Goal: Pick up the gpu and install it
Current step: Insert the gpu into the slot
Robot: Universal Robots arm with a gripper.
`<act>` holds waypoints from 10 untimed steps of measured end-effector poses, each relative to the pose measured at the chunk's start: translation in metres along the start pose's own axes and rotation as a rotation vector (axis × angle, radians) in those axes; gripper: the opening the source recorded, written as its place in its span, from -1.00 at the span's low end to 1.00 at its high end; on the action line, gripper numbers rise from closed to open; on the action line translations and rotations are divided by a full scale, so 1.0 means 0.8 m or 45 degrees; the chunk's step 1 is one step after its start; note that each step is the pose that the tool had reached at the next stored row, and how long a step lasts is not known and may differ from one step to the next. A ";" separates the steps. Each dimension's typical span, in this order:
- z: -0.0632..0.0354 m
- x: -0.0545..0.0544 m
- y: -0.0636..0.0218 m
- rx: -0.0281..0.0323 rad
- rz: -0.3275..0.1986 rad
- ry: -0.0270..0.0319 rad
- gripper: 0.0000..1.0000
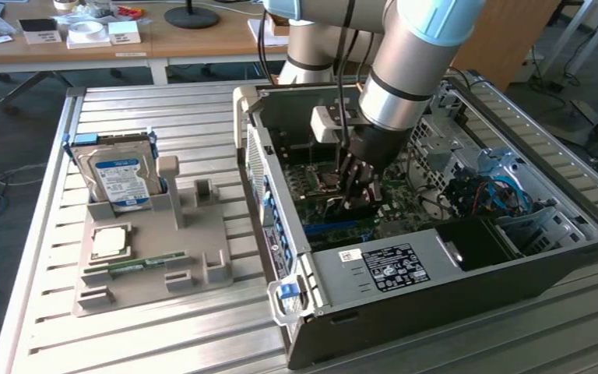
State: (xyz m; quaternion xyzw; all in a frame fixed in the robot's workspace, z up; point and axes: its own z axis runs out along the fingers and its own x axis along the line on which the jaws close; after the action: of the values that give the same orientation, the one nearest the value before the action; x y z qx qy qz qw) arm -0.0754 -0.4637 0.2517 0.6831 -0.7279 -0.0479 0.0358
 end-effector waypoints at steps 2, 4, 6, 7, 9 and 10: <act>0.000 0.000 0.000 0.0000 0.000 0.0000 -0.47; 0.000 0.000 0.000 0.0000 0.000 0.0000 -0.47; 0.000 0.000 0.000 0.0000 -0.002 0.0001 -0.47; 0.000 0.000 0.000 0.0000 -0.005 0.0004 -0.47; 0.000 0.000 0.000 -0.0001 -0.010 0.0010 -0.47; 0.000 0.000 0.000 -0.0001 -0.011 0.0011 -0.47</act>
State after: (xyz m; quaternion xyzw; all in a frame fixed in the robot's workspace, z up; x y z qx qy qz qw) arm -0.0751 -0.4637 0.2516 0.6861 -0.7250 -0.0477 0.0359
